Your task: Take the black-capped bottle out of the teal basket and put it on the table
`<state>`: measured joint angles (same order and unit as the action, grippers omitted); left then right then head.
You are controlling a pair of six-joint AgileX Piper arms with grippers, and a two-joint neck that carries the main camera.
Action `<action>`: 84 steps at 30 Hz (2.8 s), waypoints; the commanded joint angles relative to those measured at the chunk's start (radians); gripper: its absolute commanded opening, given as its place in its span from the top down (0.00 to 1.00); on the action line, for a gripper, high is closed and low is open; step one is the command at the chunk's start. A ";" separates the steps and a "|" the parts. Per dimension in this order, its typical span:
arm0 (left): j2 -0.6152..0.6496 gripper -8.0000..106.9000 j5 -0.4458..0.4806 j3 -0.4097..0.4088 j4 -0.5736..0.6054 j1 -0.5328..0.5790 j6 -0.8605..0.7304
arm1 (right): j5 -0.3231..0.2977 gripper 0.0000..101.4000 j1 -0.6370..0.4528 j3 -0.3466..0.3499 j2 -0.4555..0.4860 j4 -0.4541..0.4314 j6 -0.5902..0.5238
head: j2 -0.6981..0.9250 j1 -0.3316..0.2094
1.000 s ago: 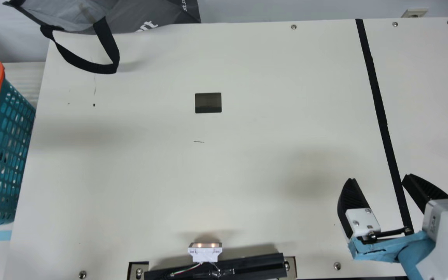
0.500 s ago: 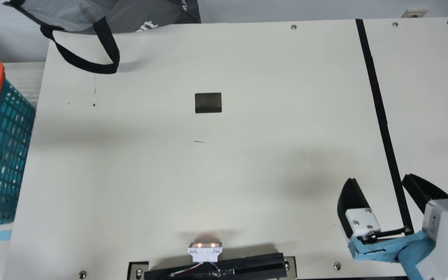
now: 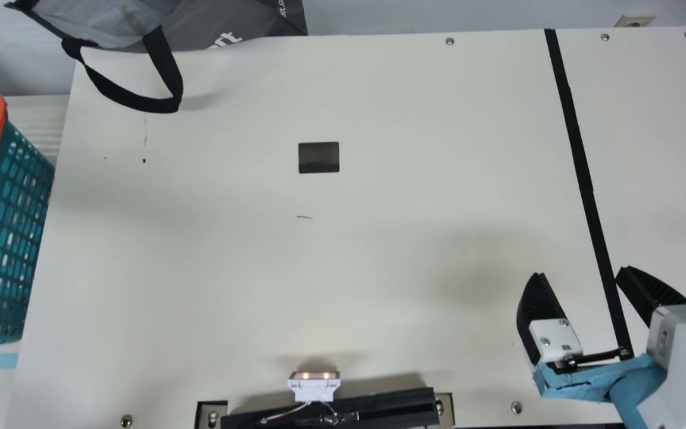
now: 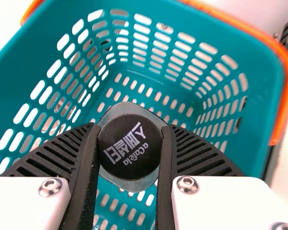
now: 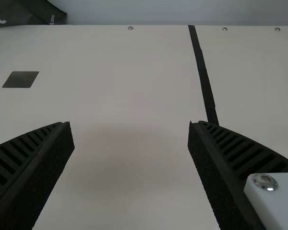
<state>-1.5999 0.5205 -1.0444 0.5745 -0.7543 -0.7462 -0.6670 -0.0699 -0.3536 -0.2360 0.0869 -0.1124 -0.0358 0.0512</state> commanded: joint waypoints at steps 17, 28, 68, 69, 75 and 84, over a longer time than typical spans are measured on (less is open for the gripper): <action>0.145 0.93 0.134 -0.116 -0.107 0.044 0.184 | 0.000 0.10 0.000 0.000 0.000 0.000 0.000 | 0.008 -0.004; 0.210 0.93 0.203 -0.166 -0.131 0.090 0.263 | 0.000 0.10 0.000 0.000 0.000 0.000 0.000 | 0.008 -0.004; 0.343 0.93 0.172 -0.094 -0.425 0.663 0.715 | 0.001 0.10 0.000 0.000 0.000 0.000 0.000 | 0.008 -0.004; 0.341 0.93 0.169 -0.093 -0.434 0.679 0.728 | 0.001 0.10 0.000 0.000 0.000 0.000 0.000 | 0.008 -0.004; 0.318 0.93 0.149 -0.096 -0.494 0.782 0.814 | 0.001 0.10 0.000 0.000 0.000 0.000 0.000 | 0.008 -0.004; 0.267 0.93 0.123 -0.112 -0.588 0.935 0.947 | 0.001 0.10 0.000 0.000 0.000 0.000 0.000 | 0.008 -0.004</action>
<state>-1.3269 0.6447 -1.1520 0.0000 0.1506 0.1763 -0.6657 -0.0699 -0.3536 -0.2360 0.0869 -0.1124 -0.0358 0.0512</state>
